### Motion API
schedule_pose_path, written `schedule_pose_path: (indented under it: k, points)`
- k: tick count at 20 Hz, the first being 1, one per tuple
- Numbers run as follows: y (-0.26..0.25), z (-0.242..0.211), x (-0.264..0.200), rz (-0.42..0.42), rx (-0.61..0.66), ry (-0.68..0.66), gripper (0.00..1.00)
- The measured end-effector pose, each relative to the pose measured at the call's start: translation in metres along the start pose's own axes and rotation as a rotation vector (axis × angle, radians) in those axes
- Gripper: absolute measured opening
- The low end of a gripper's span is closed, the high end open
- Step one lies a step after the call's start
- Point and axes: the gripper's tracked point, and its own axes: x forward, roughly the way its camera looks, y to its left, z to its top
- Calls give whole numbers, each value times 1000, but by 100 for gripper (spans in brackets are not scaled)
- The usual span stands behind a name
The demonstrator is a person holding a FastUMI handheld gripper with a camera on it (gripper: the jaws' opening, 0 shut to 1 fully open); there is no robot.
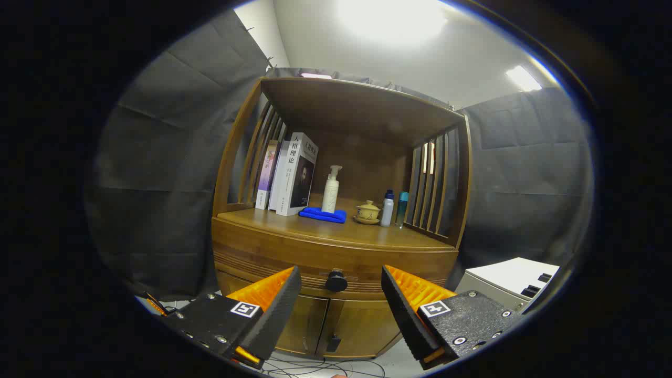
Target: Pull open the drawer, take out the items inside it, and place them on the countertop above the cabinet.
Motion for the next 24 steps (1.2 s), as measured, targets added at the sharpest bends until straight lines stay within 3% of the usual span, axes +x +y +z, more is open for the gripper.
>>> schedule_pose_path:
  k: [24]
  points:
    - [2, -1, -3, 15, 49, 2, 95]
